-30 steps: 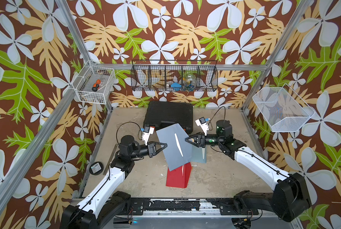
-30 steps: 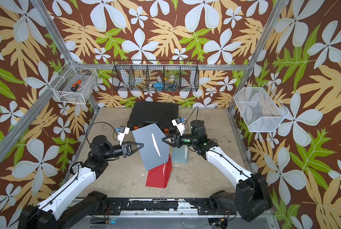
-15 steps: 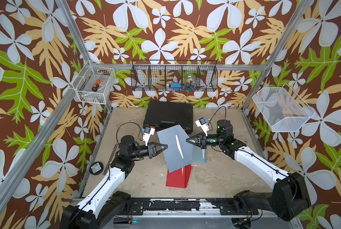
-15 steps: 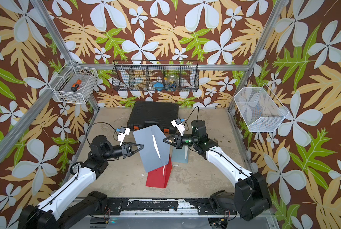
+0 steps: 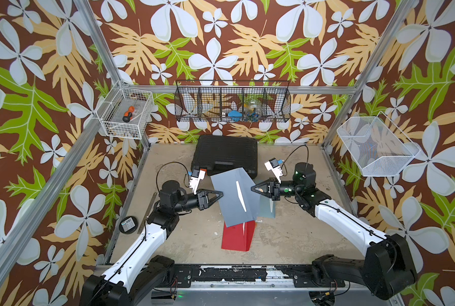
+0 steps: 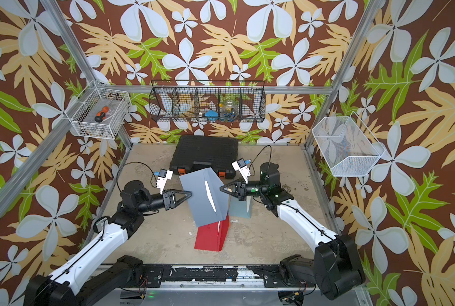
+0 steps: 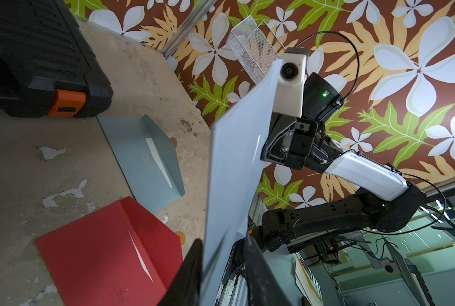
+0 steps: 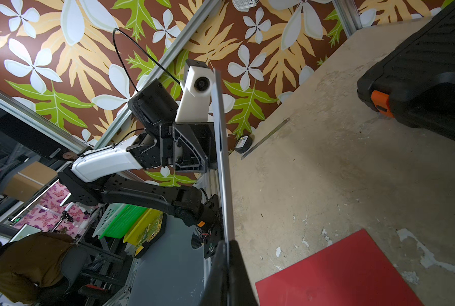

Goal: Open the envelope
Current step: Open the envelope flap on the envelope, then place the envelope at the center of the board.

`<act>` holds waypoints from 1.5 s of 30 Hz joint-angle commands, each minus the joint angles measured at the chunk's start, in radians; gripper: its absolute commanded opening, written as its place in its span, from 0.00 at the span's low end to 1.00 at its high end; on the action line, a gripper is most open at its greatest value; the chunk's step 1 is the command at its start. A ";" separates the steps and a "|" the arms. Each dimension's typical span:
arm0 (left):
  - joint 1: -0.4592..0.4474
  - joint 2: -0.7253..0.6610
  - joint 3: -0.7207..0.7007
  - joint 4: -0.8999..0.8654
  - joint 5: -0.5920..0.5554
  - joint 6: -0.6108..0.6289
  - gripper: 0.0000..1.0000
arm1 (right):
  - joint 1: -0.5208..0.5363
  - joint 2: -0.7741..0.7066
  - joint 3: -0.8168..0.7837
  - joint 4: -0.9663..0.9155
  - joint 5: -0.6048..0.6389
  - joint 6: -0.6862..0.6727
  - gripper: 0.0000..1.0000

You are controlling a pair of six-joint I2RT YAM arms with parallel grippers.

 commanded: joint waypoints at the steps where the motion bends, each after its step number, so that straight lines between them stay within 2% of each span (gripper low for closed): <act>1: 0.000 -0.007 0.030 -0.094 -0.117 0.049 0.43 | 0.001 0.007 0.012 -0.041 0.071 -0.015 0.00; 3: 0.002 -0.012 0.057 -0.203 -0.241 0.070 0.46 | 0.002 0.014 0.008 -0.060 0.135 -0.003 0.00; 7: 0.003 -0.027 0.118 -0.437 -0.604 0.062 0.50 | 0.001 0.048 -0.027 -0.031 0.233 0.078 0.00; 8: 0.002 -0.032 0.128 -0.475 -0.658 0.062 0.50 | 0.003 0.056 -0.040 0.001 0.240 0.108 0.00; 11: 0.001 -0.062 0.154 -0.537 -0.762 0.058 0.51 | 0.027 0.091 -0.061 0.073 0.276 0.196 0.00; 16: 0.003 -0.120 0.173 -0.574 -0.861 0.048 0.53 | 0.134 0.169 -0.005 0.088 0.339 0.218 0.00; 19: 0.003 -0.141 0.188 -0.602 -0.918 0.040 0.53 | 0.187 0.222 0.002 0.214 0.350 0.317 0.00; 23: 0.002 -0.156 0.210 -0.619 -0.932 0.031 0.54 | 0.258 0.307 0.048 0.307 0.374 0.418 0.00; 27: 0.002 -0.167 0.218 -0.623 -0.930 0.031 0.55 | 0.343 0.436 0.176 0.152 0.440 0.381 0.00; 29: 0.002 -0.167 0.216 -0.621 -0.923 0.030 0.55 | 0.365 0.503 0.204 0.147 0.462 0.393 0.00; 32: 0.002 -0.172 0.212 -0.614 -0.900 0.027 0.55 | 0.382 0.590 0.256 0.147 0.466 0.403 0.00; 38: 0.003 -0.177 0.197 -0.588 -0.857 0.021 0.55 | 0.386 0.704 0.357 -0.018 0.532 0.327 0.02; 42: 0.003 -0.178 0.177 -0.555 -0.816 0.014 0.56 | 0.387 0.737 0.333 0.072 0.486 0.363 0.07; 45: 0.002 -0.177 0.166 -0.534 -0.791 0.004 0.56 | 0.386 0.752 0.340 0.049 0.511 0.357 0.12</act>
